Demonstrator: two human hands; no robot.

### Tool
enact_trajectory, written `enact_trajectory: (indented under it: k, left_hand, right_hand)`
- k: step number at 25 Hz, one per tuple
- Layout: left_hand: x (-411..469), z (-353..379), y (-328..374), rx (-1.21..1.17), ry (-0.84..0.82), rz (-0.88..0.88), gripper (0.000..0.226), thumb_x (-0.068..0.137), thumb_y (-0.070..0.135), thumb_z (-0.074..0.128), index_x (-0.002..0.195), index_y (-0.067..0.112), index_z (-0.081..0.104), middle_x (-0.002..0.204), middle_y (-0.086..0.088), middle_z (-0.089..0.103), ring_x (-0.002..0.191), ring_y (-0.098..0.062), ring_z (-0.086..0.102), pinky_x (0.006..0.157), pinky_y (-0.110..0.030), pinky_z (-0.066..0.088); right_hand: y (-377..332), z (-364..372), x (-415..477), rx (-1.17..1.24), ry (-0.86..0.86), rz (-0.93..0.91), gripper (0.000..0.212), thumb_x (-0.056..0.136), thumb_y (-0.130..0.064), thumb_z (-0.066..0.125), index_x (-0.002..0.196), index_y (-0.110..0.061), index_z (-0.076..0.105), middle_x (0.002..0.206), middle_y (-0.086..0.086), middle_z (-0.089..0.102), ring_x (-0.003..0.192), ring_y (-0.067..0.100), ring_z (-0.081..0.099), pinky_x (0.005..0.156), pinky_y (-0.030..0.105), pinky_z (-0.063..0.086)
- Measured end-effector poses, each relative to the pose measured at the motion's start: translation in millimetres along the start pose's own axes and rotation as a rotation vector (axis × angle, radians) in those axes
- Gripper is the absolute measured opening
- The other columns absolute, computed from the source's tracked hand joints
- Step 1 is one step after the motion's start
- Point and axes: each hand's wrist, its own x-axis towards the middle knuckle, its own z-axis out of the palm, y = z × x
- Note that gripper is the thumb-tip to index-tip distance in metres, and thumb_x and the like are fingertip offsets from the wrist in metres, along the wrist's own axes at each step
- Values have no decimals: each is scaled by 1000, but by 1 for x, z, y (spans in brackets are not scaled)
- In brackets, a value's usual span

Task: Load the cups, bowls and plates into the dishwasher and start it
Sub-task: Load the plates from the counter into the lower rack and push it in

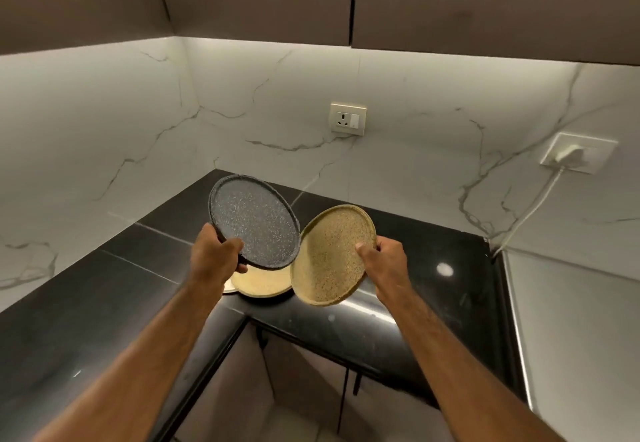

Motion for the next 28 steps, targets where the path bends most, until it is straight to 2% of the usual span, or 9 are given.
enact_trajectory:
  k: [3, 7, 9, 12, 14, 16, 21, 25, 28]
  left_hand:
    - [-49, -5, 9, 246, 70, 200, 20, 90, 3, 57, 109, 6, 52, 86, -8, 59, 57, -23, 61, 39, -28, 50]
    - [-100, -13, 3, 423, 29, 389, 19, 91, 9, 55, 109, 6, 48, 87, -16, 62, 67, -33, 62, 47, -33, 49]
    - [-121, -15, 1, 453, 4, 449, 23, 94, 8, 55, 116, 4, 48, 93, -14, 61, 75, -29, 59, 47, -24, 41]
    - [-162, -27, 1, 449, -4, 518, 26, 95, 4, 54, 120, 1, 48, 95, -10, 57, 77, -23, 54, 49, -12, 33]
    - [-197, -45, -3, 439, -28, 545, 28, 94, 3, 53, 122, 2, 48, 96, -11, 58, 74, -20, 53, 49, -15, 34]
    - [-232, -62, -9, 446, -57, 559, 31, 93, 6, 52, 124, 3, 47, 97, -13, 60, 75, -22, 55, 51, -23, 39]
    - [-316, -95, -10, 513, -120, 550, 36, 95, 14, 51, 129, 5, 42, 101, -14, 59, 83, -31, 58, 68, -38, 50]
    - [-370, -91, 1, 518, -164, 576, 37, 97, 13, 50, 131, 3, 40, 101, -15, 59, 83, -29, 59, 65, -35, 47]
    - [-406, -75, 7, 499, -196, 641, 37, 96, 13, 50, 130, 3, 40, 102, -17, 62, 83, -29, 61, 66, -37, 52]
  right_hand:
    - [-6, -17, -38, -149, 29, -136, 20, 96, -20, 60, 79, -11, 65, 74, 7, 65, 66, 19, 63, 56, 30, 56]
    - [-9, -36, -92, -258, 78, -277, 17, 99, -22, 58, 85, -14, 65, 72, -4, 62, 65, 9, 61, 52, 16, 43]
    - [-10, -44, -112, -307, 98, -306, 13, 100, -23, 57, 90, -18, 63, 73, -10, 59, 66, 6, 59, 52, 11, 39]
    - [-8, -59, -147, -367, 145, -320, 16, 100, -24, 57, 100, -13, 69, 74, -14, 57, 66, 3, 56, 53, 11, 38]
    - [-5, -71, -185, -384, 175, -329, 18, 100, -23, 57, 102, -12, 70, 74, -13, 59, 67, 2, 57, 54, 13, 38]
    - [-1, -85, -225, -384, 191, -330, 19, 99, -23, 57, 104, -12, 71, 77, -11, 62, 68, 3, 57, 54, 12, 37]
    - [1, -131, -320, -401, 233, -335, 24, 100, -24, 55, 113, -11, 71, 88, -7, 65, 77, 9, 60, 56, 11, 39]
    - [1, -177, -369, -406, 293, -339, 25, 100, -23, 55, 117, -12, 70, 92, -7, 64, 81, 10, 58, 58, 8, 34]
    - [12, -219, -395, -433, 318, -316, 28, 101, -24, 54, 122, -10, 68, 103, 2, 70, 84, 12, 57, 65, 13, 40]
